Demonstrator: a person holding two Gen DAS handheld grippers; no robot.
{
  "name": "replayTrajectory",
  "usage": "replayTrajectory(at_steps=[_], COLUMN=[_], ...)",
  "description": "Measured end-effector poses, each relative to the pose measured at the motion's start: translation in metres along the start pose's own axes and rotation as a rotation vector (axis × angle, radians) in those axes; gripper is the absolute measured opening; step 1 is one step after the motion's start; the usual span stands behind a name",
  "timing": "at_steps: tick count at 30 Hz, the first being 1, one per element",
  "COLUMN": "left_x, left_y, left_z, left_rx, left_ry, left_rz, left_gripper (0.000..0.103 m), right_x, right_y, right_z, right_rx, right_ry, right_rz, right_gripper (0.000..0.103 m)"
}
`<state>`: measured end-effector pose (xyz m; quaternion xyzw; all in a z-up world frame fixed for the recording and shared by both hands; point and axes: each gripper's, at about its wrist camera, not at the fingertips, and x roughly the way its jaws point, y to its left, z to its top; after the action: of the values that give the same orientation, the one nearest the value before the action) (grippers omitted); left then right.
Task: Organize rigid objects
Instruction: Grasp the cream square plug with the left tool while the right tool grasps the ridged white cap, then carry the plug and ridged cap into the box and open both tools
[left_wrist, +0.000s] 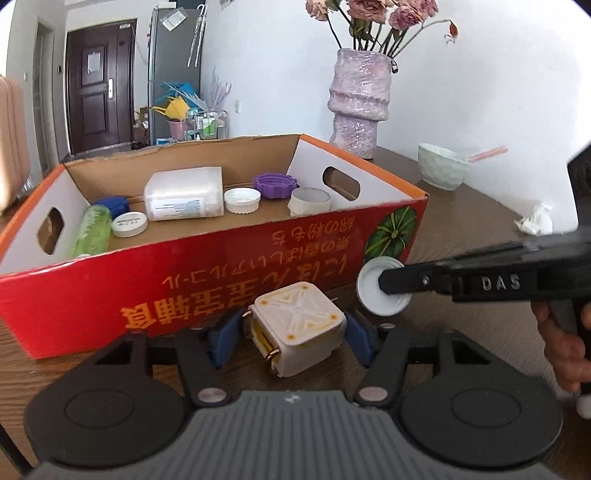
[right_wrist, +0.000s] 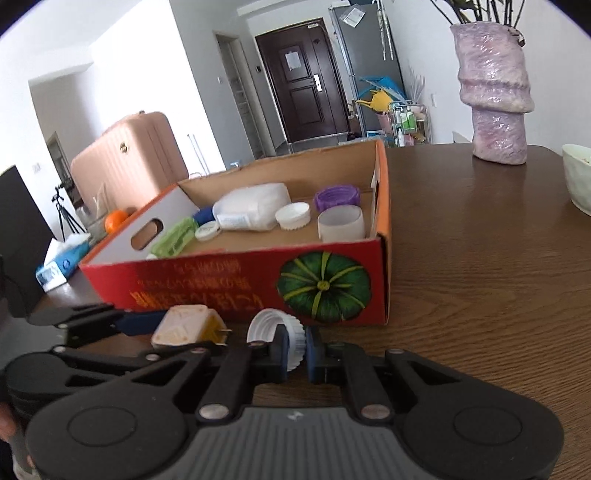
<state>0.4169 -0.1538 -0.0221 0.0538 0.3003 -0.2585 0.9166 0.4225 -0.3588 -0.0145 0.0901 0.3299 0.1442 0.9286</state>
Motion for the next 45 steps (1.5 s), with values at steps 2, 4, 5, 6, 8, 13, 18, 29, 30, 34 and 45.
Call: replayTrajectory(at_steps=[2, 4, 5, 6, 8, 13, 18, 29, 30, 34, 45], left_x=[-0.009, -0.019, -0.026, -0.034, -0.052, -0.11, -0.161, -0.187, -0.183, -0.165, -0.005], left_y=[-0.006, -0.012, -0.015, -0.016, -0.016, -0.004, 0.014, 0.023, 0.026, 0.039, 0.062], left_z=[-0.002, -0.007, -0.01, -0.014, -0.022, -0.045, -0.069, -0.057, -0.051, -0.01, 0.087], left_rx=[0.047, 0.086, 0.101, 0.11, 0.099, 0.031, -0.076, -0.146, -0.154, -0.125, -0.073], left_ry=[0.012, 0.015, 0.003, -0.012, -0.044, -0.182, -0.208, -0.263, -0.257, -0.268, -0.079], left_rz=[0.01, 0.034, 0.046, 0.056, 0.062, 0.124, 0.162, 0.163, 0.161, 0.116, 0.145], left_gripper=[0.061, 0.061, 0.061, 0.061, 0.061, 0.061, 0.061, 0.061, 0.061, 0.061, 0.062], right_x=[0.0, -0.001, -0.002, -0.003, -0.005, -0.021, -0.062, -0.124, -0.124, -0.117, 0.012], right_y=[0.003, 0.006, 0.007, 0.008, 0.01, 0.013, 0.036, 0.043, 0.041, 0.037, 0.009], right_z=[-0.001, -0.003, -0.004, -0.004, -0.005, -0.016, -0.048, -0.075, -0.071, -0.037, 0.083], right_rx=[-0.011, -0.025, -0.031, -0.037, -0.047, -0.035, -0.045, 0.011, 0.011, -0.026, 0.118], right_ry=[-0.001, -0.006, -0.01, -0.014, -0.027, -0.073, -0.129, -0.169, -0.176, -0.205, -0.105], right_rz=[0.006, 0.003, -0.004, -0.014, -0.042, -0.054, -0.039, 0.01, 0.007, 0.004, 0.073], right_gripper=[0.01, 0.01, 0.01, 0.01, 0.01, 0.01, 0.01, 0.01, 0.01, 0.01, 0.01])
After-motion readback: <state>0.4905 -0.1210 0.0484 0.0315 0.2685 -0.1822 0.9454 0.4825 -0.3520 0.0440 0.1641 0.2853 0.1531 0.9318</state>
